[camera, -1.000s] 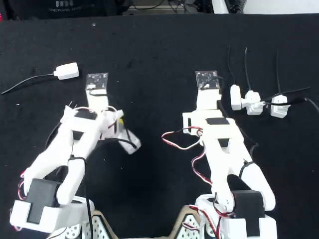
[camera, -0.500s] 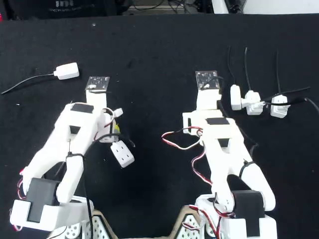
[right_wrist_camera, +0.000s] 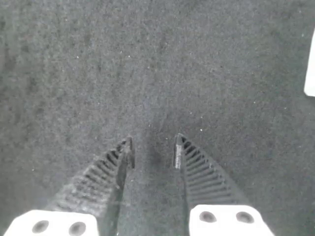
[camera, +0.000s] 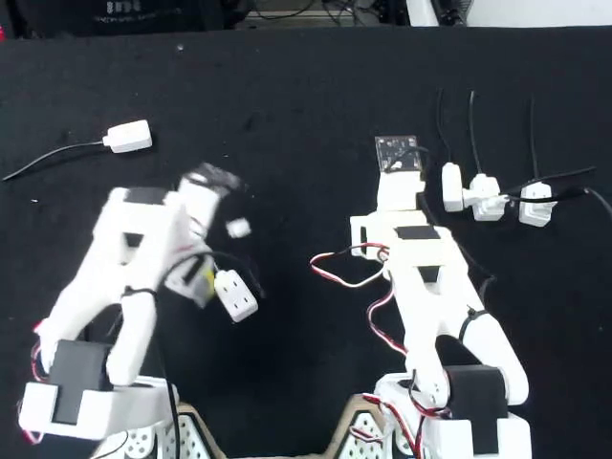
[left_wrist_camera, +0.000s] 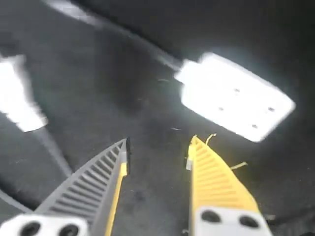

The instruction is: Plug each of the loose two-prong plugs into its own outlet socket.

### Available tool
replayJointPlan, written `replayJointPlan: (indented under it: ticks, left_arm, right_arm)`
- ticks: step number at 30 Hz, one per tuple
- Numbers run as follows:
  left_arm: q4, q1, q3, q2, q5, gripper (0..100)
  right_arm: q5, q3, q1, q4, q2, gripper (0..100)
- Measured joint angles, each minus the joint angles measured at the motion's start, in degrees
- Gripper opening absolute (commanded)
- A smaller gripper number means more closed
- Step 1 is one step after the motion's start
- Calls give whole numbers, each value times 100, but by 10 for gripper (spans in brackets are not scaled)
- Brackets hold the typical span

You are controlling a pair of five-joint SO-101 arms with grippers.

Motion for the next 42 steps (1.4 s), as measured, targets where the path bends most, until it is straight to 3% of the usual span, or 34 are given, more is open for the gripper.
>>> replayJointPlan:
  ticks: [6, 17, 24, 32, 38, 42]
  left_arm:
    - [-888, 1099, 519, 0, 615, 198]
    - [-3323, 2084, 738, 9, 3534, 203]
    - [-3745, 2233, 756, 9, 3886, 202]
    - [-2277, 1336, -352, -26, 3165, 202]
    - [-2892, 167, -598, 844, 3886, 199]
    - [-2901, -167, -1143, 1855, 4404, 199]
  right_arm:
    - [9, -97, 193, 0, 0, 131]
    - [0, -97, 246, 0, 0, 131]
    - [0, -97, 246, 0, 0, 131]
    - [0, -97, 246, 0, 0, 131]
    - [0, -97, 246, 0, 0, 131]
    - [0, -97, 246, 0, 0, 131]
